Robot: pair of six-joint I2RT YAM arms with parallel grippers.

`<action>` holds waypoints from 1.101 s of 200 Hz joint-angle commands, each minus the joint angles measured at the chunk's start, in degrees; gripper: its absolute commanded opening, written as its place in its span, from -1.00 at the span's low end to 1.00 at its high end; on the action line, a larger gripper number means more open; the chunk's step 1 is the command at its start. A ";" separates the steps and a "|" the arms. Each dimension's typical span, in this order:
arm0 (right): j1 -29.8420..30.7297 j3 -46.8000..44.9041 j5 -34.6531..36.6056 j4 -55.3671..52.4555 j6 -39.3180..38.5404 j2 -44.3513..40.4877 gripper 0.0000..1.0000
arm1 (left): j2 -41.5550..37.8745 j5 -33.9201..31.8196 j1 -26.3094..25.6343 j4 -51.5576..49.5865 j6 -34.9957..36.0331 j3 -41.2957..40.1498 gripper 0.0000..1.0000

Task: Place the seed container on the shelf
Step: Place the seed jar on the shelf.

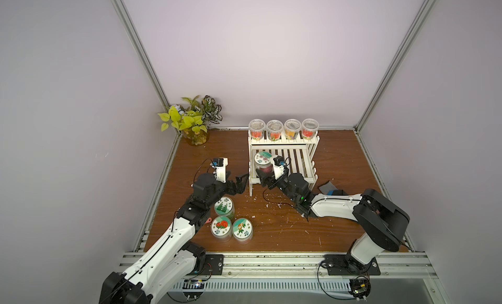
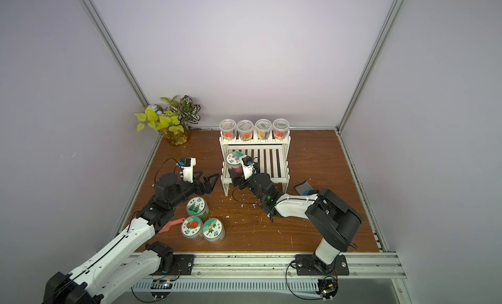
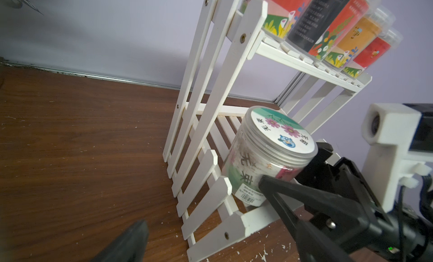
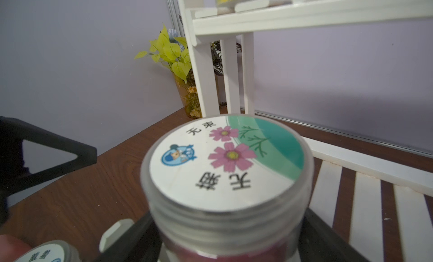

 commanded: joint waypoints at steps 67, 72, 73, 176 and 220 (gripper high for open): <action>0.37 -0.21 -2.62 -10.54 -1.89 -8.26 0.93 | 0.65 1.84 0.49 -1.40 3.21 1.56 0.99; 0.27 -0.67 -2.59 -10.57 -1.80 -8.63 0.90 | 0.86 1.96 0.51 -1.43 3.28 1.65 0.99; 0.25 -0.77 -2.54 -10.51 -1.80 -8.69 0.90 | 0.87 1.97 0.50 -1.46 3.28 1.65 0.99; -0.23 1.28 0.71 0.97 0.87 -2.63 0.57 | 0.56 1.78 0.50 -2.68 3.02 1.93 0.99; -0.64 4.47 5.06 1.29 1.51 1.11 0.57 | 0.11 1.05 0.48 -3.55 3.19 2.10 0.99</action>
